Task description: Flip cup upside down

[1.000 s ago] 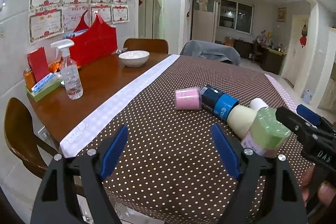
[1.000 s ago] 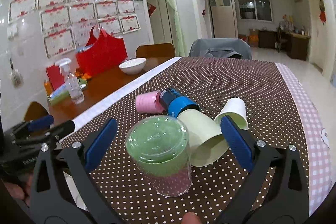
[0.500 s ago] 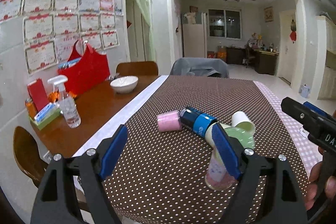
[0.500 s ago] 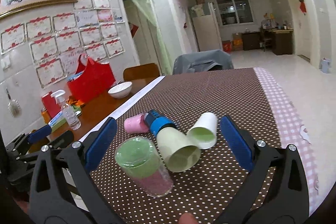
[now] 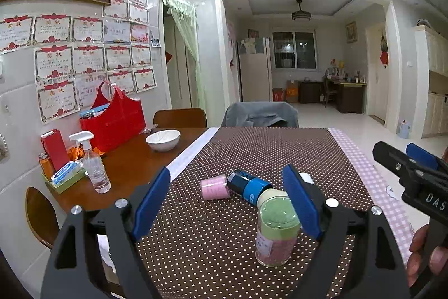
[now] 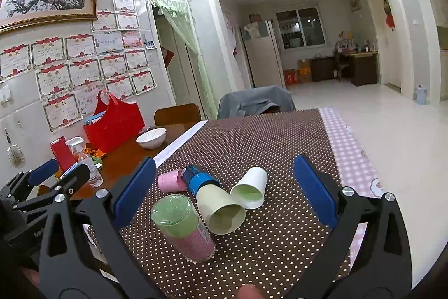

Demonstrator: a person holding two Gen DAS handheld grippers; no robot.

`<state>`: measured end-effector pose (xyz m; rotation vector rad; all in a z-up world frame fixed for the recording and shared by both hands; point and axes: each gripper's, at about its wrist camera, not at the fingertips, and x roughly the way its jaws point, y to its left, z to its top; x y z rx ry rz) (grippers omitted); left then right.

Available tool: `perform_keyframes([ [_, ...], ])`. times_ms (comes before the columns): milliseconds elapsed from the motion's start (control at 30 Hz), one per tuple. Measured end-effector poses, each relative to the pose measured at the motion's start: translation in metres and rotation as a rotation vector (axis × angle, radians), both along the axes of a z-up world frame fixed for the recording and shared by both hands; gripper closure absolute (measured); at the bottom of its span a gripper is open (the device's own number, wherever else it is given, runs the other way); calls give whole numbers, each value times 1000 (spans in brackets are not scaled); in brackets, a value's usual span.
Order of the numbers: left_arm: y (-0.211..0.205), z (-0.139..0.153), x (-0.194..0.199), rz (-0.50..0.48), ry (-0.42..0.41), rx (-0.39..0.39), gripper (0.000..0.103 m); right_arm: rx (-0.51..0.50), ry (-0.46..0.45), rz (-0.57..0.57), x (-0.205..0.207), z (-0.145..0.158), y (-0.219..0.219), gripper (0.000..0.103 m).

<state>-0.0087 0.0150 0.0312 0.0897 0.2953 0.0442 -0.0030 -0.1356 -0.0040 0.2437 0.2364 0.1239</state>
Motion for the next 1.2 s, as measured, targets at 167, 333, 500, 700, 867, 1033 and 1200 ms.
perform_keyframes([
  [167, 2, 6, -10, 1, -20, -17, 22, -21, -17, -21, -13, 9, 3, 6],
  [333, 3, 10, -17, 0, -38, -22, 22, -31, -28, -44, -22, 13, 3, 6],
  [500, 4, 11, -18, -1, -35, -33, 22, -42, -40, -65, -27, 16, 4, 6],
  [700, 2, 12, -21, -6, -41, -30, 22, -49, -44, -69, -28, 17, 5, 6],
  [867, 2, 12, -22, -4, -38, -31, 22, -54, -45, -81, -28, 16, 4, 6],
  [1033, 2, 13, -24, -5, -41, -23, 22, -56, -41, -83, -29, 16, 4, 6],
  [1200, 3, 14, -24, -6, -38, -18, 22, -58, -38, -81, -28, 14, 4, 6],
])
